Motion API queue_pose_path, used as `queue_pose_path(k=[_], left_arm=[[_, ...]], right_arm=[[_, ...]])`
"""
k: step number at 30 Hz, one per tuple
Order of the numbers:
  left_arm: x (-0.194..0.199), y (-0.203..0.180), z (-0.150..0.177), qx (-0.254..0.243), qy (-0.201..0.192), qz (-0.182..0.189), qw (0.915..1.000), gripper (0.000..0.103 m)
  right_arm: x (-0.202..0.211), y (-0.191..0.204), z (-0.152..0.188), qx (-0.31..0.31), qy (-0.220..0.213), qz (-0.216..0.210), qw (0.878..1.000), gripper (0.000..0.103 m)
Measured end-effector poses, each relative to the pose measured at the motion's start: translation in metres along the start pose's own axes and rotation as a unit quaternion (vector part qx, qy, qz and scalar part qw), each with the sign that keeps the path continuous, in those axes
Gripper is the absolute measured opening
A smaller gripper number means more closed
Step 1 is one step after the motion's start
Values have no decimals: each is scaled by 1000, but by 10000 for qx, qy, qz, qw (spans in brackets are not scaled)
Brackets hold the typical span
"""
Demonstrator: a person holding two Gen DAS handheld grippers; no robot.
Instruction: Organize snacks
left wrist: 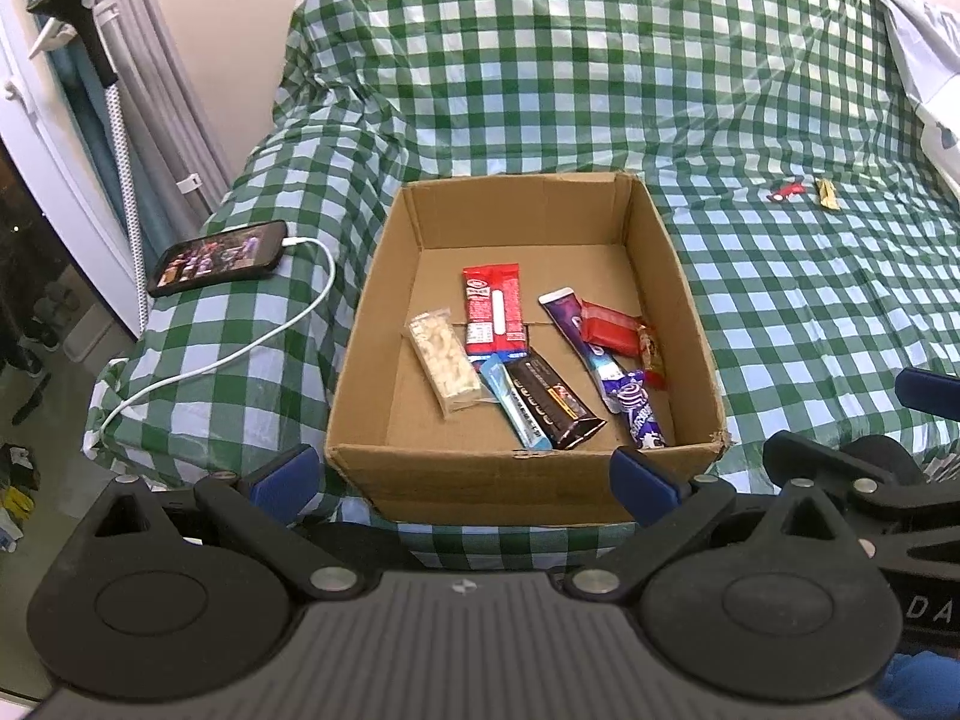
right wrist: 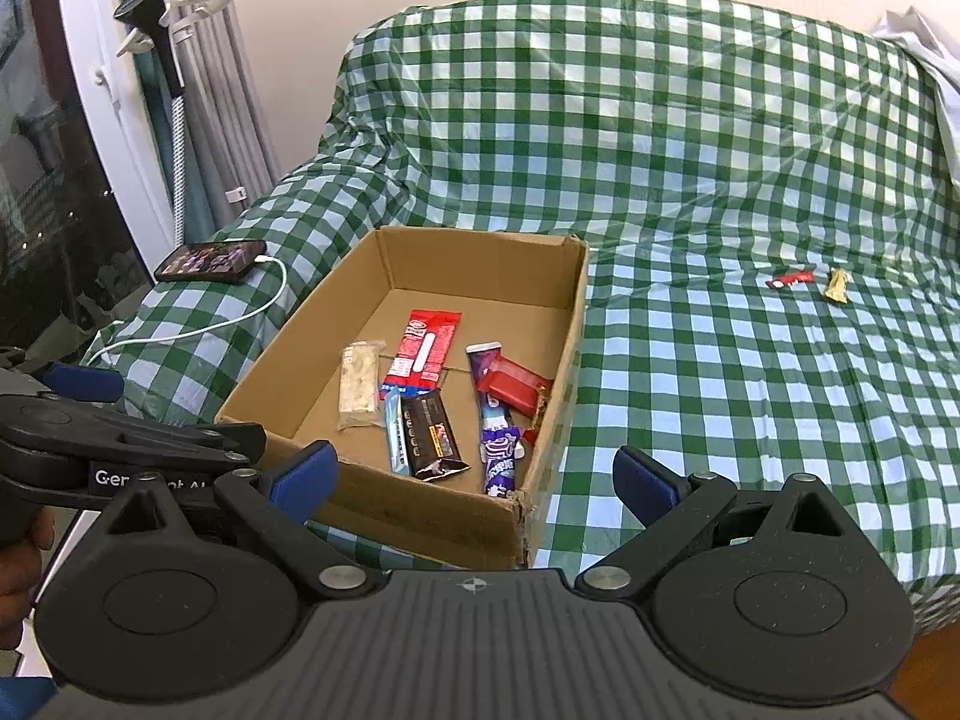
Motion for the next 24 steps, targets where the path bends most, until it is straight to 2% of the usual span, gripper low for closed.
queue_pose_path(k=[11,19,24], left_arm=[[-11,-36,-19,-229,205,31,9995,103],[-25,-55,-28,-397,409,99,9983,103],[-31,-74,-45,-530,375,134,9978,103]], right_arm=[[-1,-43,-1,-434,-24,-89,9990,98],[-16,-66,-8,-682,134,23,9976,98],[-23,-81,-13,-840,170,97,9963,98]])
Point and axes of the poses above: each gripper's, at about its wrist camera, not at the fingertips, and x roughly against the way its jaws point, y to its left, z to its underside, the point moved 1 cm from there along -x, roughly the way its jaws point, and after that the axes turned 8 degrees about y, right-handed, at the moved point
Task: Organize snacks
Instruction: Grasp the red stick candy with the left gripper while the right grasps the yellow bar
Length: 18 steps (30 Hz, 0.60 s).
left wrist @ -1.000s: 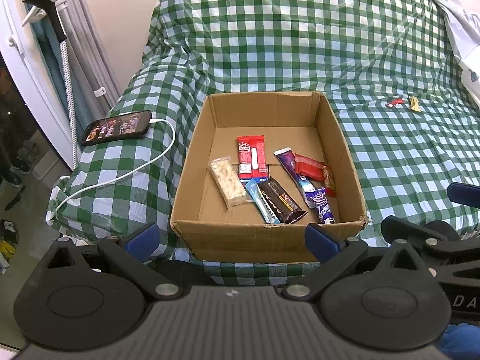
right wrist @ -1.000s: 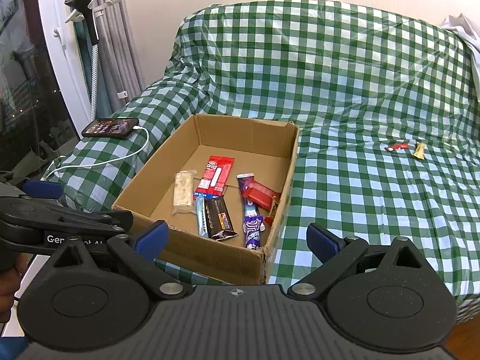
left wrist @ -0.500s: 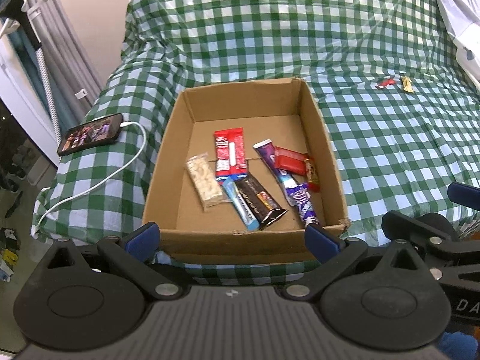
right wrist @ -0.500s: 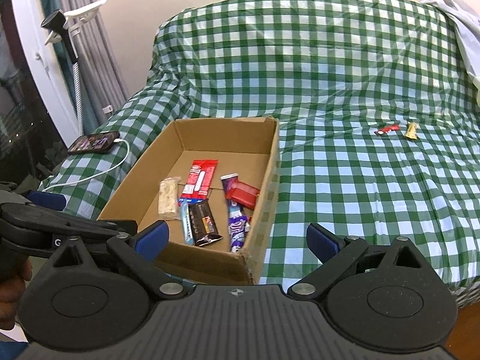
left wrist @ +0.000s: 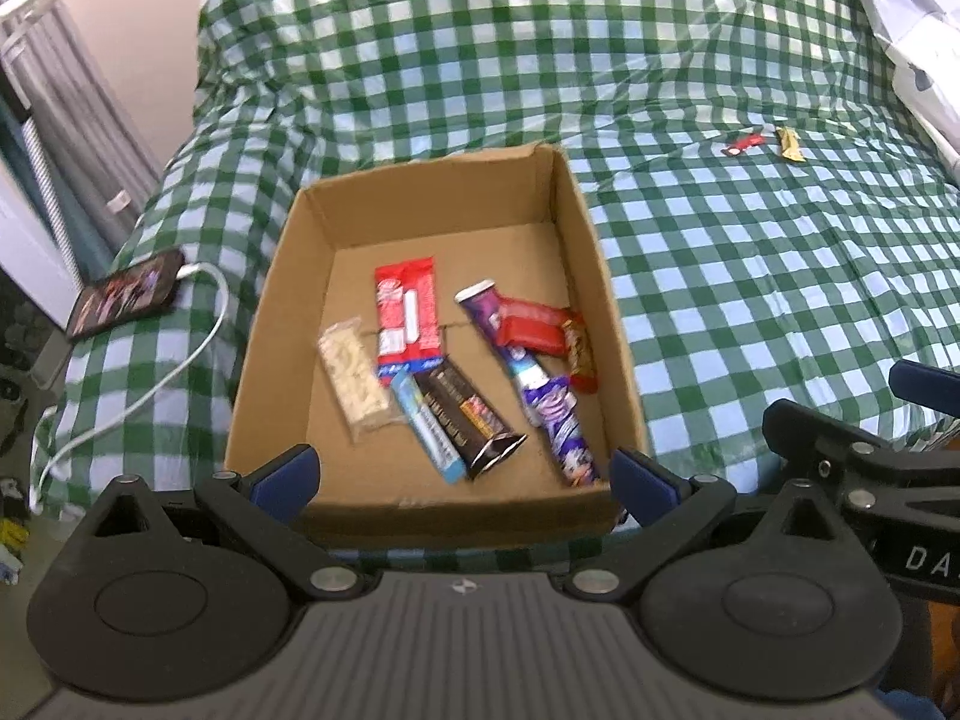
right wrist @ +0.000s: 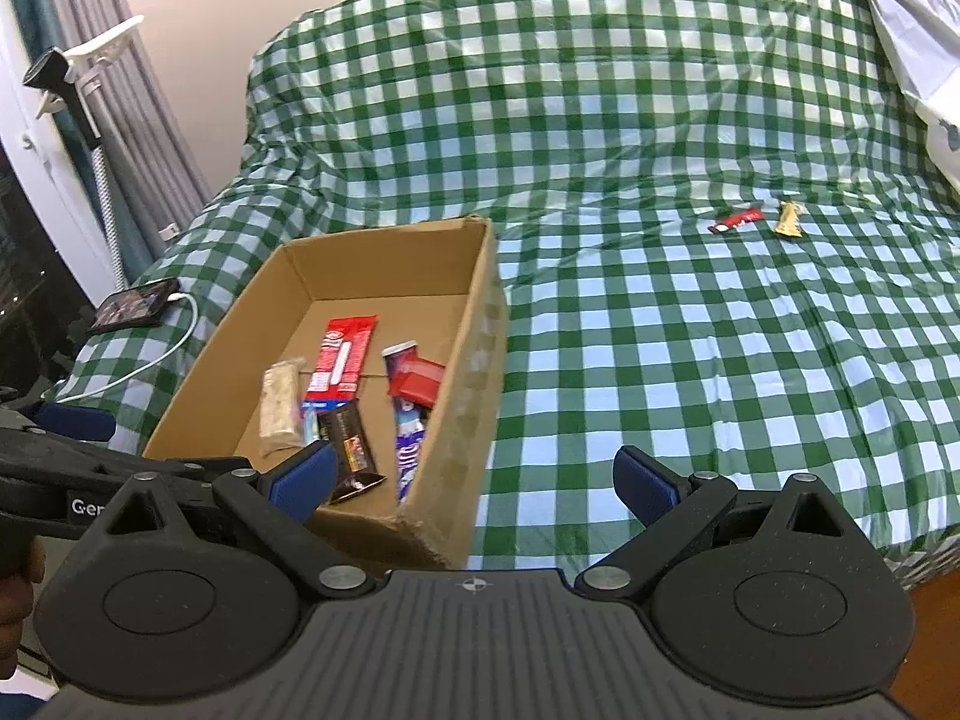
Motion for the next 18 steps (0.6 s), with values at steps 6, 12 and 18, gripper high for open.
queue_pose_path(k=[6,12,18], left_arm=[[0,-31,-33,-274,-220,152,9993,103],[-6,-77,-79,-699,-433,333,9961,103],[-44,-140,-138,-1033,-239,706,9919,103]], right_arm=[[-4,-30,-20,-193,-157,260,9994,99],[-9,-86,-43,-534,-373,805,9946,99],[-24,-161,-65,-899,-478,1416,9847,100]])
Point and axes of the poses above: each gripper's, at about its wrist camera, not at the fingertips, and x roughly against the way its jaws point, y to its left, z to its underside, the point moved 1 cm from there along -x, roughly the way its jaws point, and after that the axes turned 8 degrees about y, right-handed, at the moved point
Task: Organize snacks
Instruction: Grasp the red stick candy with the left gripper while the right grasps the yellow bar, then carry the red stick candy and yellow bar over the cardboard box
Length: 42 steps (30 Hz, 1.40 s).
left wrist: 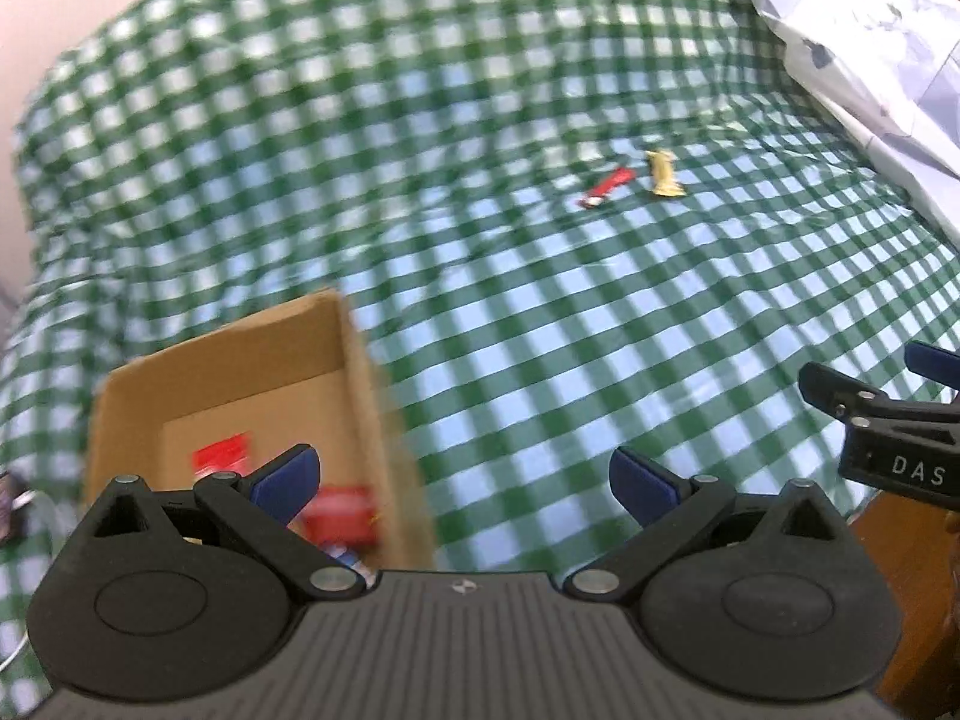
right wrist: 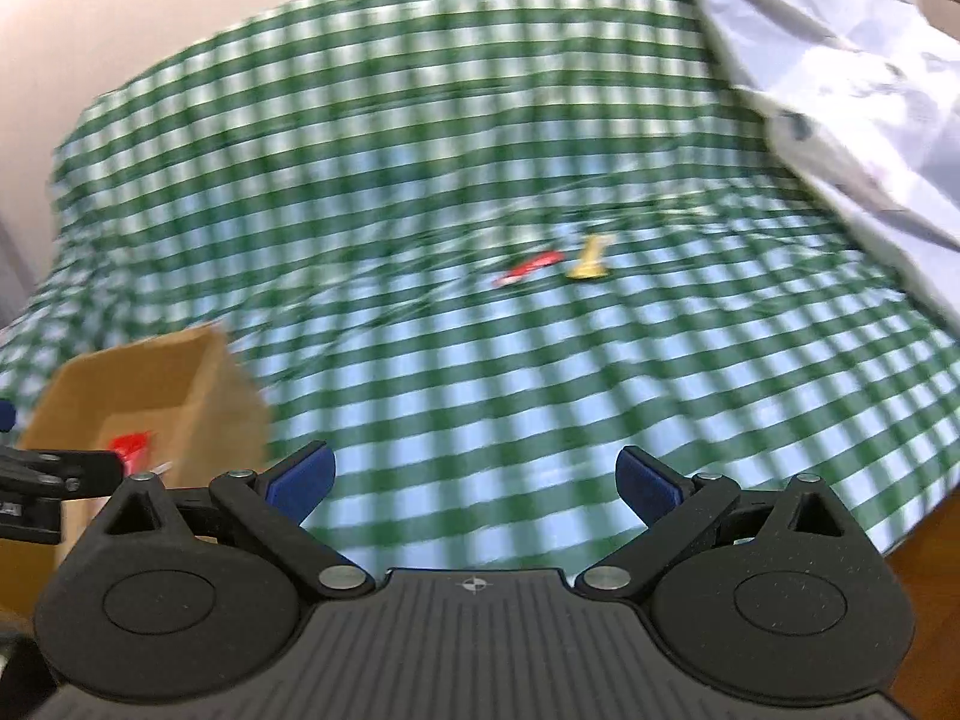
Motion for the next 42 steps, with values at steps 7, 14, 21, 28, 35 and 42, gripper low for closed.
queue_pose_path(k=[7,14,21,28,35,42], left_arm=[[-102,-46,-95,17,-26,307,9995,103],[-224,-95,-188,-803,130,602,9949,102],[-312,-134,-261,-1653,163,666,9839,90],[-344,-143,-302,-1841,149,1058,9771,49],[-343,-115,-302,-1378,308,1279,9817,10],[-317,-71,-233,-871,629,1242,9864,8]], right_arm=[[-68,-68,-46,-77,-193,461,9987,100],[-193,-117,-125,103,-196,462,9987,100],[-321,-132,-200,-82,138,33,9999,100],[-407,-126,-224,117,507,61,9986,93],[-394,-135,-201,442,223,397,9980,17],[-345,-149,-142,171,384,600,9973,16]])
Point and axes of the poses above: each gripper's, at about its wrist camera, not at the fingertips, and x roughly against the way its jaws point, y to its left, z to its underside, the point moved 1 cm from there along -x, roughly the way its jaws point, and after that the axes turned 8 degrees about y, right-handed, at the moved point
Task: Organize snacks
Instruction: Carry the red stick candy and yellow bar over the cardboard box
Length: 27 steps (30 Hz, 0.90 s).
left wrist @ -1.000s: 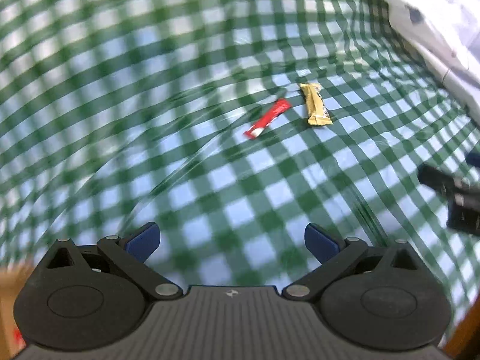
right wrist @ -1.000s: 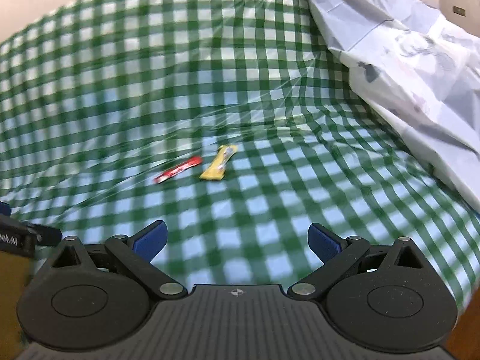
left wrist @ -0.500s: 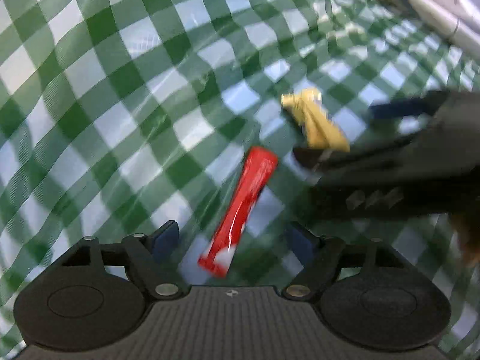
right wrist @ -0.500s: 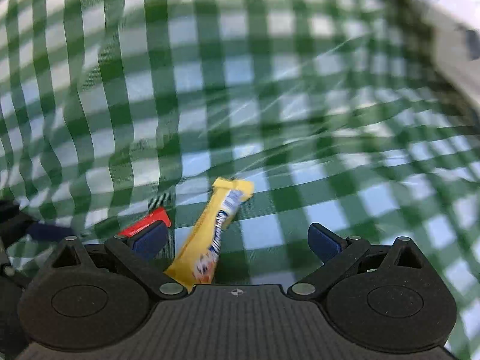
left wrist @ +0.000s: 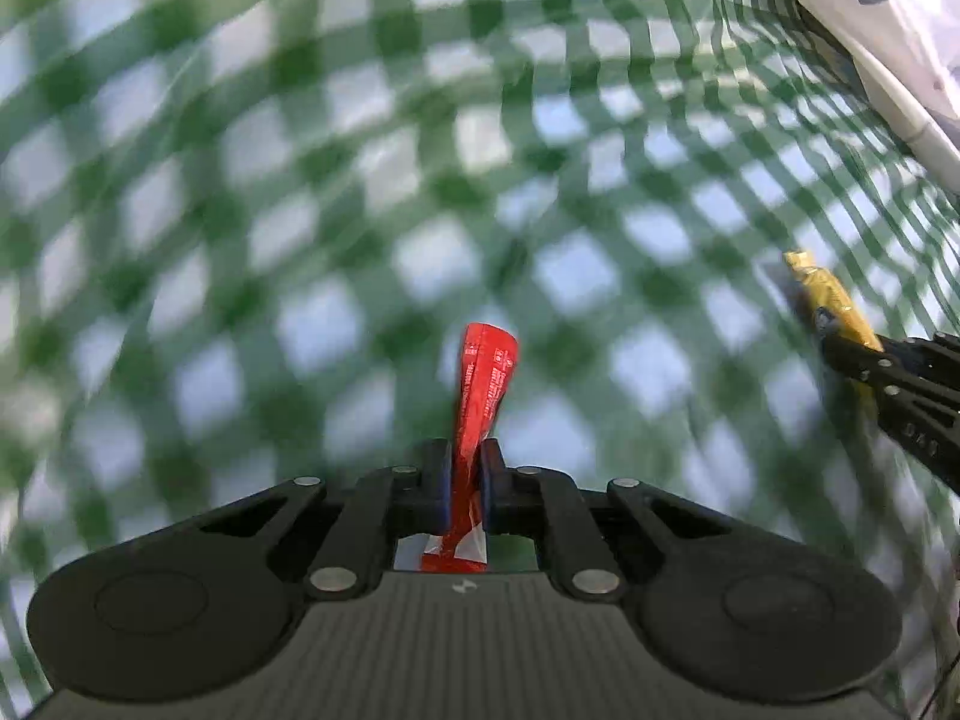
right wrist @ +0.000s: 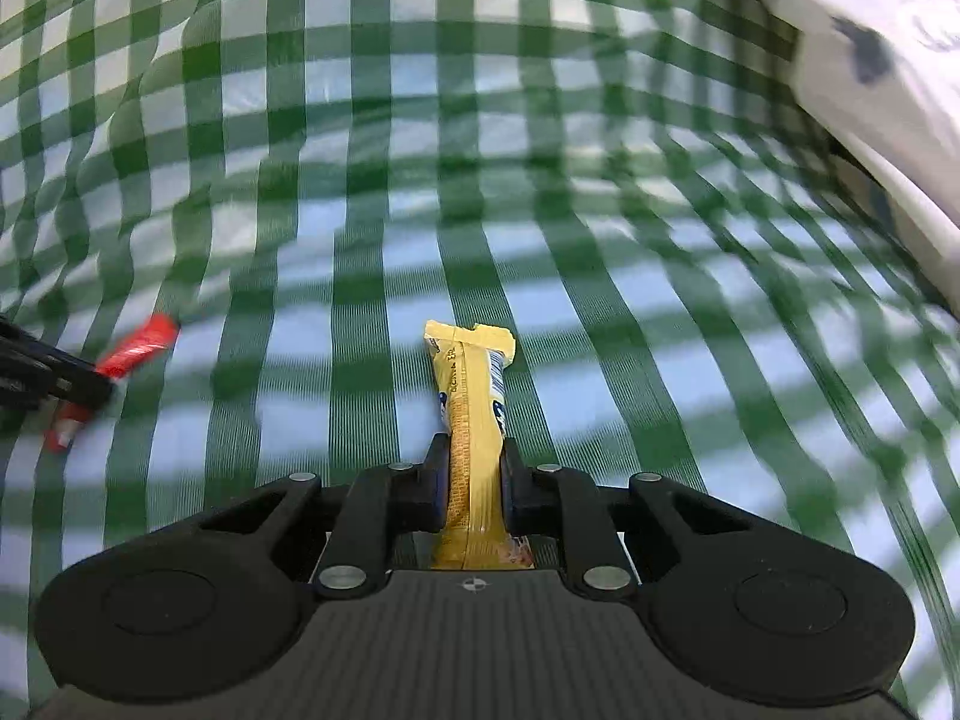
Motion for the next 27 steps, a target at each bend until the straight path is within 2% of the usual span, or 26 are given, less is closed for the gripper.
queue_pose_path(k=[2,7,11,21,27], left_arm=[[16,-1,33,167,51,129,9998,8],[73,-15,110,469,-118,503,9976,8],[124,-22,160,797,-281,630,9944,8],[238,-17,259,1354,-531,32,9894,8],[299,-11,321,1614,-638,-427,9839,8]], right_arm=[[24,3,28,-110,-26,-68,9999,15],[89,25,89,-539,-188,-377,9977,15],[136,37,125,-1001,26,-734,9923,15],[254,104,157,-498,8,-1246,9910,15],[326,151,182,53,-157,-1563,9876,15]])
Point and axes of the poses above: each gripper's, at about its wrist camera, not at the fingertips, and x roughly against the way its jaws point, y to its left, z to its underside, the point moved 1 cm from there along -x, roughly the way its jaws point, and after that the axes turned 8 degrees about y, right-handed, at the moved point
